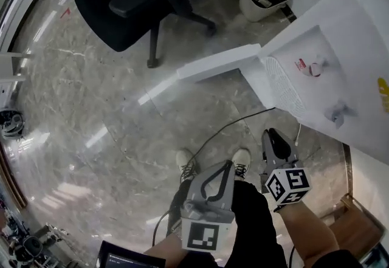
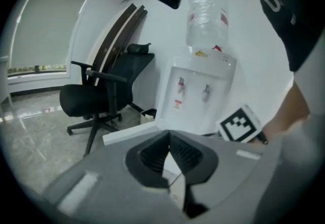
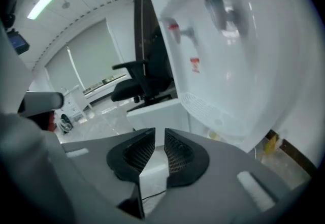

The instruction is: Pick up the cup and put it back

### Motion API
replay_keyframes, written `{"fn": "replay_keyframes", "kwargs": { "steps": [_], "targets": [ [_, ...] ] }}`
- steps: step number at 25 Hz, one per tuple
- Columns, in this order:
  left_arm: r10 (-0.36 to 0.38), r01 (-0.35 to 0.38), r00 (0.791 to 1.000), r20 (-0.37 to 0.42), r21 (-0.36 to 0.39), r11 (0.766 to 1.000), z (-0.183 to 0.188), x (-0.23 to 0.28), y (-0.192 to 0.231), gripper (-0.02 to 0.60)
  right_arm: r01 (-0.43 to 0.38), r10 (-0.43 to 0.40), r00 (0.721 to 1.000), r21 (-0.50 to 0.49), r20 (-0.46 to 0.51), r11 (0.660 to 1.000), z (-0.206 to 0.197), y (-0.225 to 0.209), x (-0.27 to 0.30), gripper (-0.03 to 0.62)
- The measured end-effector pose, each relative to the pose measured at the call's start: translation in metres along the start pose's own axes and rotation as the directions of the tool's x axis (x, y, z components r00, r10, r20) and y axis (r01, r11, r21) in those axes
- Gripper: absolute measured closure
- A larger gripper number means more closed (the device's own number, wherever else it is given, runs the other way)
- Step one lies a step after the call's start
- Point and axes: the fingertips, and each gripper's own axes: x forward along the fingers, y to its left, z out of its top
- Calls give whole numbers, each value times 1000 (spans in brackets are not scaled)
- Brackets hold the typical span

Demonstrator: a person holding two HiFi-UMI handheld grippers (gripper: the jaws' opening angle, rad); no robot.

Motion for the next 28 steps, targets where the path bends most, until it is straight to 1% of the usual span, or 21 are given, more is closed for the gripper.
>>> {"fn": "replay_keyframes", "kwargs": {
  "steps": [3,5,7,11,13,16,17,18,21,24,25,26,28],
  "targets": [
    [-58,58,998,13,-6,998,-39,30,9,578,107,-103,993,91,-51,990,-57,-43,61,526],
    [-100,101,994,36,-11,995,-62,50,13,578,196,-189,980,109,-69,975,-89,-73,93,523],
    [-139,140,989,58,-1,990,-83,71,17,578,269,-262,962,113,-75,957,-110,-106,124,523],
    [-206,203,976,66,39,978,-122,105,25,578,369,-359,929,164,-88,915,-144,-168,172,500],
    [-256,253,965,62,56,966,-132,122,27,578,417,-408,909,193,-86,888,-151,-200,192,499],
    [-345,337,937,60,114,935,-132,145,25,578,483,-474,875,257,-100,837,-163,-241,220,479],
    [-361,351,930,63,131,927,-132,150,25,578,499,-489,866,265,-106,825,-169,-250,227,476],
    [-372,359,926,68,147,921,-132,155,26,578,506,-496,862,263,-109,821,-173,-257,235,473],
    [-389,368,918,83,190,910,-133,167,32,578,490,-475,872,233,-120,840,-176,-268,261,445],
    [-398,369,912,97,230,901,-134,178,39,578,483,-462,875,215,-143,849,-183,-277,277,450],
    [-402,369,910,102,243,897,-135,182,41,578,490,-469,871,208,-144,847,-183,-281,280,450],
    [-407,371,907,105,256,893,-135,186,43,578,498,-477,867,207,-145,842,-183,-286,281,478],
    [-418,375,902,110,279,884,-136,193,46,578,509,-485,861,218,-156,833,-184,-292,282,485]
  ]
}}
